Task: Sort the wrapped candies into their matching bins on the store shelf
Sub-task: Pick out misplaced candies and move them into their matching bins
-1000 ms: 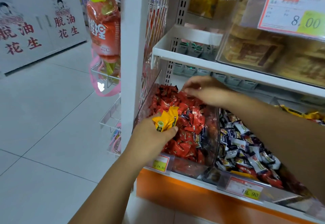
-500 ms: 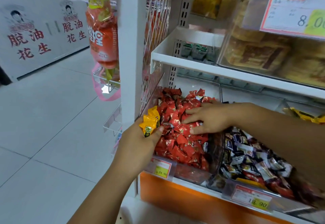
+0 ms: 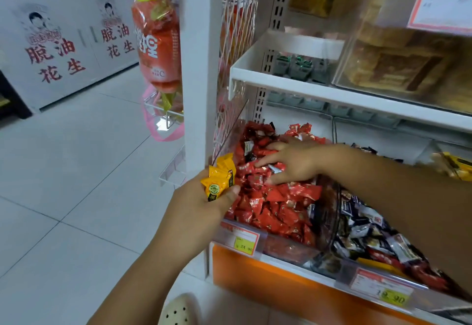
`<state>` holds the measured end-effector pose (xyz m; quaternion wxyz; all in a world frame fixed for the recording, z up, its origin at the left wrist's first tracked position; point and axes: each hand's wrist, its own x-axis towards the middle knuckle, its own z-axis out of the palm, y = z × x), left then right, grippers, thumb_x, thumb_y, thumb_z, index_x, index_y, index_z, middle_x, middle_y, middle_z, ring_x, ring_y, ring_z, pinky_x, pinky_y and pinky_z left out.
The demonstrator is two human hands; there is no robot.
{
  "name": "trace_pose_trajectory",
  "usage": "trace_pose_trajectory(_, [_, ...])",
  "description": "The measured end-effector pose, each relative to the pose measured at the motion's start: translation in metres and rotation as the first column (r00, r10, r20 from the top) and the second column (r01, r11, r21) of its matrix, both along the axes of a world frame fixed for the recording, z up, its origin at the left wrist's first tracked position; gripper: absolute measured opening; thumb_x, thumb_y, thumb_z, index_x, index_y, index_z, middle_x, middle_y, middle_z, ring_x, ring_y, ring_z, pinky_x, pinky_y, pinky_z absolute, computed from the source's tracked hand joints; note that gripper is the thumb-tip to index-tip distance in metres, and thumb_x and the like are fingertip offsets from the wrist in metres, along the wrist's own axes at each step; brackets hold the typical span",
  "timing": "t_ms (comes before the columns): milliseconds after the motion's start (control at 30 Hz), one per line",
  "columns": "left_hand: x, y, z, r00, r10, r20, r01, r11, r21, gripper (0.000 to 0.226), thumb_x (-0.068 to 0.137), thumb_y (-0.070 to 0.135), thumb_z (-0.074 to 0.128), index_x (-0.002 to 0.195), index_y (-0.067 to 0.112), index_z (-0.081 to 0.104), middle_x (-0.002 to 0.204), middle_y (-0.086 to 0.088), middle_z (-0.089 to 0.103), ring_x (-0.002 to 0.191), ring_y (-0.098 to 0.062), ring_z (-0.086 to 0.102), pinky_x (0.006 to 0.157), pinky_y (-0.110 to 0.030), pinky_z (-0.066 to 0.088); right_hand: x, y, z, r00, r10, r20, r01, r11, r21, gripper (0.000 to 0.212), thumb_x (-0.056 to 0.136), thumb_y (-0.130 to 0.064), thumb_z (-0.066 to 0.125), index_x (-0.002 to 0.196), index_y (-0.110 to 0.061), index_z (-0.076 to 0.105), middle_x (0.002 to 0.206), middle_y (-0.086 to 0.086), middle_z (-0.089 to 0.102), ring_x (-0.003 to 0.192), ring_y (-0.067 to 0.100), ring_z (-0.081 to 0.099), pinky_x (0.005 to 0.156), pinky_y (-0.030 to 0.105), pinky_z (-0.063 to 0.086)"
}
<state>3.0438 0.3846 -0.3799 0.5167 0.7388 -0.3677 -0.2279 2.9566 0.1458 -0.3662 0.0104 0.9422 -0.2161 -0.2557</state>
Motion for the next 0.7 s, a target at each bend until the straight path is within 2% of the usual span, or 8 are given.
trace_pose_trajectory(100, [0.002,0.005,0.002,1.0,-0.004,0.015,0.004,1.0,0.008,0.006,0.088,0.029,0.065,0.093,0.03,0.068,0.081,0.021,0.07,0.076,0.005,0.062,0.065,-0.004,0.041,-0.017,0.007,0.026,0.997,0.004,0.071,-0.006,1.0,0.015,0.056,0.08,-0.074,0.048,0.133,-0.062,0.035,0.16,-0.01,0.009,0.147,0.028,-0.006,0.115,0.058,-0.004])
trace_pose_trajectory(200, [0.006,0.011,0.004,0.999,0.032,-0.003,-0.032,0.999,0.0,0.007,0.086,0.031,0.067,0.093,0.029,0.069,0.082,0.013,0.072,0.078,-0.003,0.065,0.073,-0.02,0.047,-0.011,0.049,0.032,0.958,0.205,0.2,-0.231,0.966,0.115,0.058,0.077,-0.063,0.063,0.131,-0.056,0.044,0.158,-0.012,0.016,0.147,0.021,-0.002,0.117,0.055,-0.001])
trace_pose_trajectory(267, [0.007,0.014,0.006,0.999,0.033,-0.023,-0.033,0.999,0.011,0.009,0.086,0.031,0.067,0.095,0.031,0.069,0.082,0.014,0.072,0.075,0.0,0.064,0.071,-0.021,0.044,0.001,0.075,0.016,0.933,0.315,0.172,-0.341,0.928,0.15,0.064,0.078,-0.049,0.07,0.136,-0.05,0.042,0.156,-0.006,0.019,0.146,0.021,0.001,0.116,0.054,-0.002])
trace_pose_trajectory(333, [0.007,0.014,0.007,0.999,0.023,-0.034,-0.022,0.999,0.025,0.011,0.086,0.032,0.067,0.097,0.031,0.069,0.083,0.015,0.072,0.074,0.002,0.063,0.07,-0.021,0.043,0.011,0.08,-0.005,0.926,0.361,0.11,-0.372,0.924,0.091,0.075,0.076,-0.042,0.072,0.142,-0.045,0.035,0.155,-0.002,0.017,0.144,0.024,0.004,0.115,0.058,-0.001])
trace_pose_trajectory(400, [0.007,0.014,0.007,0.999,0.021,-0.035,-0.019,0.999,0.038,0.011,0.086,0.032,0.067,0.096,0.03,0.069,0.082,0.014,0.072,0.072,0.002,0.063,0.07,-0.019,0.042,0.015,0.064,-0.018,0.934,0.34,0.108,-0.344,0.939,0.018,0.077,0.074,-0.049,0.072,0.141,-0.045,0.035,0.156,-0.004,0.014,0.145,0.028,0.002,0.113,0.062,-0.004])
trace_pose_trajectory(500, [0.008,0.015,0.008,0.999,0.03,-0.016,-0.029,0.998,0.06,0.009,0.086,0.034,0.067,0.094,0.03,0.069,0.08,0.015,0.072,0.067,0.005,0.06,0.062,-0.01,0.04,0.014,0.033,-0.013,0.965,0.227,0.131,-0.225,0.974,-0.03,0.066,0.075,-0.064,0.065,0.134,-0.042,0.046,0.157,-0.01,0.013,0.147,0.027,-0.001,0.111,0.062,-0.004])
trace_pose_trajectory(600, [0.008,0.015,0.009,0.999,0.036,-0.01,-0.035,0.997,0.075,0.009,0.087,0.036,0.066,0.093,0.03,0.069,0.079,0.014,0.071,0.065,0.004,0.059,0.064,-0.019,0.04,0.012,0.013,0.003,0.981,0.109,0.162,-0.107,0.994,-0.021,0.061,0.074,-0.066,0.064,0.13,-0.049,0.048,0.159,-0.011,0.01,0.147,0.024,0.0,0.114,0.06,-0.002])
trace_pose_trajectory(700, [0.009,0.015,0.01,1.0,0.028,-0.005,-0.028,0.996,0.086,0.008,0.087,0.037,0.066,0.093,0.032,0.069,0.078,0.014,0.071,0.065,0.003,0.059,0.062,-0.02,0.041,0.001,0.01,0.023,0.986,0.016,0.168,-0.017,1.0,0.004,0.065,0.072,-0.064,0.068,0.132,-0.052,0.044,0.16,-0.009,0.008,0.147,0.024,0.001,0.115,0.054,0.002])
